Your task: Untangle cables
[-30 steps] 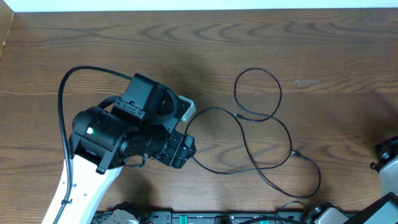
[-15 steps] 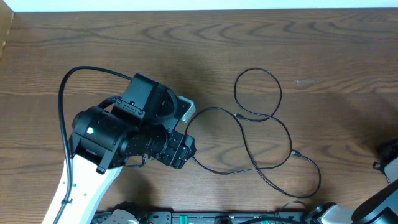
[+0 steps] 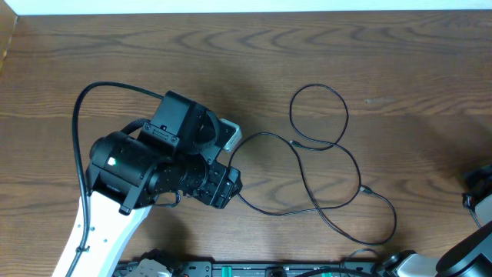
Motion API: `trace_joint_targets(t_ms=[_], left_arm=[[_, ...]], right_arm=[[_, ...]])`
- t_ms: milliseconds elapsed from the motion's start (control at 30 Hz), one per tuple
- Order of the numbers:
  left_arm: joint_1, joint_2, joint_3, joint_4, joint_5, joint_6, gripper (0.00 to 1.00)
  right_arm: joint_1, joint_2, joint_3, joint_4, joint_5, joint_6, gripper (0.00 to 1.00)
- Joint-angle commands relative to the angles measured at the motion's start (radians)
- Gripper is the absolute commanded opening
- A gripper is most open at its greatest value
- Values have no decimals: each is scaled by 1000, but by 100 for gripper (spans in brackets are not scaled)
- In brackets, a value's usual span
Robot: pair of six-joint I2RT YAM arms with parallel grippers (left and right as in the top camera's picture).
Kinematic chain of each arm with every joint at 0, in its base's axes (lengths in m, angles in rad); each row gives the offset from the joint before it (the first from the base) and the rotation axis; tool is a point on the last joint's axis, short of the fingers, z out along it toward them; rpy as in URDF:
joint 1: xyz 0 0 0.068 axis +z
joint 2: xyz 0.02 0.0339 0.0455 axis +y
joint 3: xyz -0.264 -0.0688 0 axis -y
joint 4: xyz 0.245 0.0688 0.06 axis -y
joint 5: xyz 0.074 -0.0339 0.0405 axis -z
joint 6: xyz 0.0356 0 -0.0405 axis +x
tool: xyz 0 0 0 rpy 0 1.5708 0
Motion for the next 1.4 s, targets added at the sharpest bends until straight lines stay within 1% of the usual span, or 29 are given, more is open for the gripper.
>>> trace_joint_targets(t_ms=[0, 233, 367, 400, 500, 533, 567, 600, 633, 833, 933, 1200, 1300, 1367], left_arm=[[0, 0, -6, -3, -10, -1, 72], [0, 0, -6, -6, -10, -2, 72], [0, 0, -6, -7, -9, -5, 72], [0, 0, -6, -7, -9, -5, 72], [0, 0, -6, -13, -9, -9, 72], [0, 0, -6, -15, -9, -9, 72], [0, 0, -6, -18, -9, -9, 72], [0, 0, -6, -18, -9, -9, 72], [0, 0, -6, -17, -9, -9, 72], [0, 0, -6, -18, -9, -10, 72], [0, 0, -6, -18, -9, -9, 72], [0, 0, -6, -16, -10, -8, 72], [0, 0, -6, -10, -10, -8, 72], [0, 0, -6, 15, -10, -9, 69]], right_arm=[[-5, -32, 48, 13, -70, -9, 1], [-6, -90, 224, 77, -96, 8, 1], [-26, -92, 341, 150, -95, 86, 1], [-42, -89, 384, 219, -95, 120, 1], [-70, -84, 418, 339, -89, 142, 1], [-80, -82, 425, 362, -89, 142, 9], [-88, -81, 427, 365, -89, 141, 36], [-97, -78, 427, 362, -89, 142, 56], [-105, -70, 427, 347, -89, 142, 99], [-130, -10, 426, 197, -90, 141, 99], [-118, 16, 425, 137, -138, 141, 99], [-9, 22, 425, 127, -428, 141, 99], [59, 22, 425, 65, -541, 141, 99], [114, 22, 425, -18, -589, 141, 99]])
